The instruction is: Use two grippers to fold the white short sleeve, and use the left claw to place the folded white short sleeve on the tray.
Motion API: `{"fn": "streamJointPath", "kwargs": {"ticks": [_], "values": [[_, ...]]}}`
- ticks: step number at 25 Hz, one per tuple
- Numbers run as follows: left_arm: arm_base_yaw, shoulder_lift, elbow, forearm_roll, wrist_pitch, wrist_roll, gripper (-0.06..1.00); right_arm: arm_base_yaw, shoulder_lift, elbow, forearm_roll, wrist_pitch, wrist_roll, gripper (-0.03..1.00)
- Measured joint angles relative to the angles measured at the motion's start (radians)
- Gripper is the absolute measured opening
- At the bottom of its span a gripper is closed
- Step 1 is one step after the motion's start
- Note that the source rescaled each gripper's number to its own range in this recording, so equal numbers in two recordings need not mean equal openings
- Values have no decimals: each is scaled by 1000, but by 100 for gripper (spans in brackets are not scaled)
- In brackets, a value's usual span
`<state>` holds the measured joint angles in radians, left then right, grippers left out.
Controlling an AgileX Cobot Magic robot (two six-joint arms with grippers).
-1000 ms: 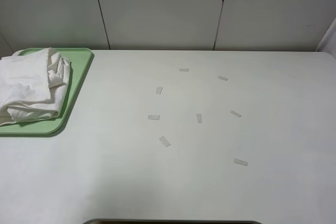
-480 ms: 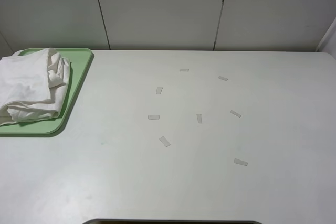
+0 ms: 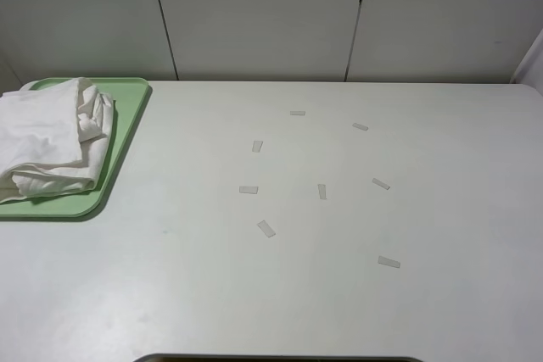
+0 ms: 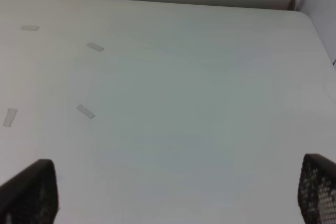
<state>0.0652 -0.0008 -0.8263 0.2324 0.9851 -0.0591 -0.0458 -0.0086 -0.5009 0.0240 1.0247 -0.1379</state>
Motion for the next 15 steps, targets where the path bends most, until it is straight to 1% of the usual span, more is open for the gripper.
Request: {"fn": "streamJointPath", "kwargs": {"ticks": [1, 3, 4, 7, 11, 12, 15], "values": [[-13, -6, 9, -16, 85, 7, 99, 0, 0, 0, 0, 0, 0, 100], [-40, -6, 22, -42, 177, 9, 99, 0, 0, 0, 0, 0, 0, 100], [-86, -7, 48, -84, 179, 11, 98, 0, 0, 0, 0, 0, 0, 100], [-114, -7, 100, -127, 179, 11, 98, 0, 0, 0, 0, 0, 0, 100], [-136, -7, 165, -142, 179, 12, 98, 0, 0, 0, 0, 0, 0, 100], [-147, -7, 251, -144, 179, 12, 98, 0, 0, 0, 0, 0, 0, 100], [-147, -7, 301, -153, 177, 3, 98, 0, 0, 0, 0, 0, 0, 100]]}}
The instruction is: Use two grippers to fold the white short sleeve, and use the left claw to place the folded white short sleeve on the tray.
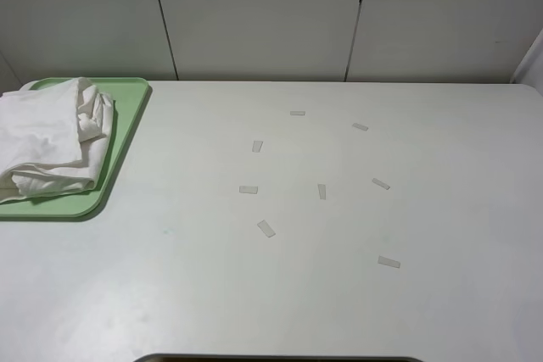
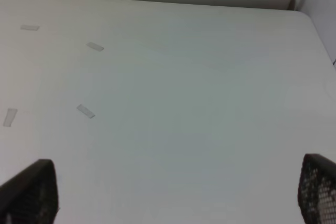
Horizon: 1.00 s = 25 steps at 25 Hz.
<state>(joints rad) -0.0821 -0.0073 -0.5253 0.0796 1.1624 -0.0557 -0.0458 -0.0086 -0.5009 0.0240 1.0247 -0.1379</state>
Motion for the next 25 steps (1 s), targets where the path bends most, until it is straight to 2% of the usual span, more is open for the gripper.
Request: {"fn": "streamJointPath", "kwargs": {"ticks": [5, 9, 12, 25], "values": [[0, 0, 10, -1, -13, -1, 98, 0, 0, 0, 0, 0, 0, 100], [0, 0, 39, -17, -80, -1, 98, 0, 0, 0, 0, 0, 0, 100], [0, 0, 44, -31, -92, 0, 97, 0, 0, 0, 1, 0, 0, 100], [0, 0, 44, -24, -98, 0, 97, 0, 0, 0, 1, 0, 0, 100]]}}
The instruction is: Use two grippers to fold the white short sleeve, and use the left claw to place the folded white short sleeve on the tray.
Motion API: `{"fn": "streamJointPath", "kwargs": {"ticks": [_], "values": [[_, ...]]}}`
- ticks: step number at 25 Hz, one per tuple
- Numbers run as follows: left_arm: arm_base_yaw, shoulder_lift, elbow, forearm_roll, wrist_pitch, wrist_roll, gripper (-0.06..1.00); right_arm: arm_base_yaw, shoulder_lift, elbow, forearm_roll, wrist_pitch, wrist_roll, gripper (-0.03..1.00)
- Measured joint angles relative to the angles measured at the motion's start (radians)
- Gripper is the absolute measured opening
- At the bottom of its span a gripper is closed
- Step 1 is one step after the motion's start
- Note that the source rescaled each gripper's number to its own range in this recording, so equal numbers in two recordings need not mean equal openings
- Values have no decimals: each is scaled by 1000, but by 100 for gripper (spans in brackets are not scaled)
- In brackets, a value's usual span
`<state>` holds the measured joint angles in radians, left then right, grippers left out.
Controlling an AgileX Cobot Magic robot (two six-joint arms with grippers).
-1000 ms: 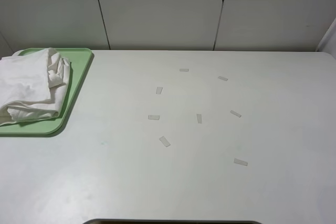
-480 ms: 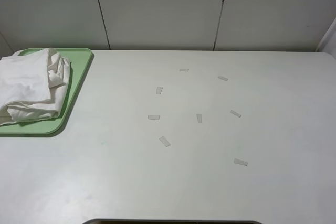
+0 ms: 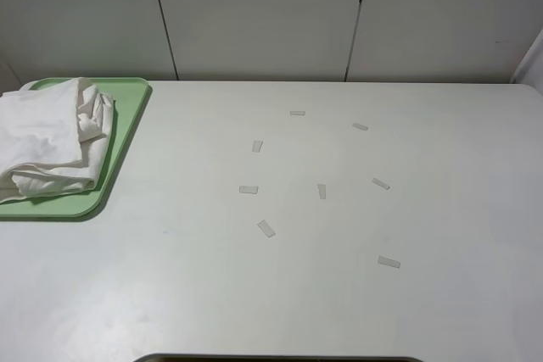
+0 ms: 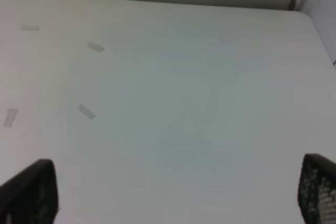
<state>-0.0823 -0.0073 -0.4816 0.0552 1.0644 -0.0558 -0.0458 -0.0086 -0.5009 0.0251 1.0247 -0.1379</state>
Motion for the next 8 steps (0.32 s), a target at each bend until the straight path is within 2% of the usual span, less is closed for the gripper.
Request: {"fn": "streamJointPath", "kwargs": {"ticks": [8], "values": [[0, 0, 0, 1, 0, 0, 97, 0, 0, 0, 0, 0, 0, 100]]}}
